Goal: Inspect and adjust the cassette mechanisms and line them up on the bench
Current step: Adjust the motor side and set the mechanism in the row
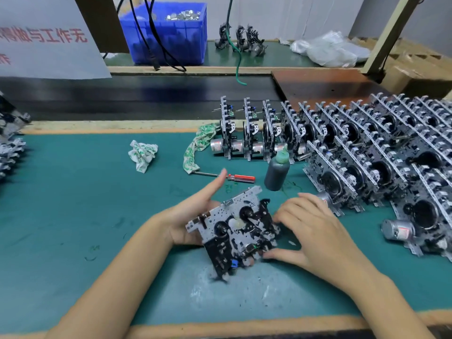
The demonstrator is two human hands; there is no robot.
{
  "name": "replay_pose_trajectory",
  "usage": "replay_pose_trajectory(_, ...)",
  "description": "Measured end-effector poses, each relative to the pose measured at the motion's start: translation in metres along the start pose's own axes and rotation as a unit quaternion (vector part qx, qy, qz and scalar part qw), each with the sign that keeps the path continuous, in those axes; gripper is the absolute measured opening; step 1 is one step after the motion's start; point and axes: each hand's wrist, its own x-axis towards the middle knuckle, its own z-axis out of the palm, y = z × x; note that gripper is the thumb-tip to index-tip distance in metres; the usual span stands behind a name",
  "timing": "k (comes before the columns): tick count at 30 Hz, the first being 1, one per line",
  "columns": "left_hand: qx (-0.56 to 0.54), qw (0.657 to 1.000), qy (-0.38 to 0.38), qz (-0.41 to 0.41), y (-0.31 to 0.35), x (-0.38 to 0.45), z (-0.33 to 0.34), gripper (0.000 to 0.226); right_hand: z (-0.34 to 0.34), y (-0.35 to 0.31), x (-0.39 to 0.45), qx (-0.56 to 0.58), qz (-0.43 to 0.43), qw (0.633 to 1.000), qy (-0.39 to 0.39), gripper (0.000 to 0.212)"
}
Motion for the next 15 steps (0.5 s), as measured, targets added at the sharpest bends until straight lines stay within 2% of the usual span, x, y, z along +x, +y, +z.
replay_pose_trajectory(3, -0.056, 0.998, 0.026, 0.034, 0.002, -0.004, -0.014, 0.098, 0.002, -0.001, -0.006, -0.004, 0.032, 0.999, 0.033, 0.059)
replay_pose_trajectory(5, -0.009, 0.986, 0.136, 0.1, -0.004, -0.003, -0.012, 0.096, 0.007, -0.003, -0.01, -0.002, 0.051, 0.998, 0.044, 0.058)
replay_pose_trajectory(6, 0.076, 0.957, 0.238, 0.147, -0.009, -0.005, -0.005, 0.088, 0.008, -0.004, -0.01, 0.0, 0.056, 0.997, 0.045, 0.058)
replay_pose_trajectory(7, 0.201, 0.902, 0.329, 0.193, -0.019, -0.011, 0.001, 0.083, 0.01, -0.005, -0.009, -0.001, 0.057, 0.997, 0.045, 0.058)
replay_pose_trajectory(8, 0.326, 0.839, 0.379, 0.216, -0.031, -0.016, 0.009, 0.078, 0.012, -0.005, -0.009, -0.001, 0.058, 0.997, 0.044, 0.058)
replay_pose_trajectory(9, 0.431, 0.783, 0.395, 0.212, -0.041, -0.021, 0.017, 0.076, 0.012, -0.005, -0.007, -0.001, 0.059, 0.997, 0.044, 0.057)
replay_pose_trajectory(10, 0.503, 0.745, 0.389, 0.202, -0.05, -0.025, 0.024, 0.075, 0.013, -0.005, -0.006, 0.001, 0.062, 0.997, 0.043, 0.056)
replay_pose_trajectory(13, 0.597, 0.68, 0.395, 0.158, -0.061, -0.024, 0.029, 0.077, 0.012, -0.005, -0.004, -0.006, 0.063, 0.997, 0.05, 0.054)
replay_pose_trajectory(15, 0.61, 0.652, 0.415, 0.173, -0.058, -0.023, 0.028, 0.076, 0.012, -0.005, -0.002, -0.025, 0.054, 0.997, 0.048, 0.054)
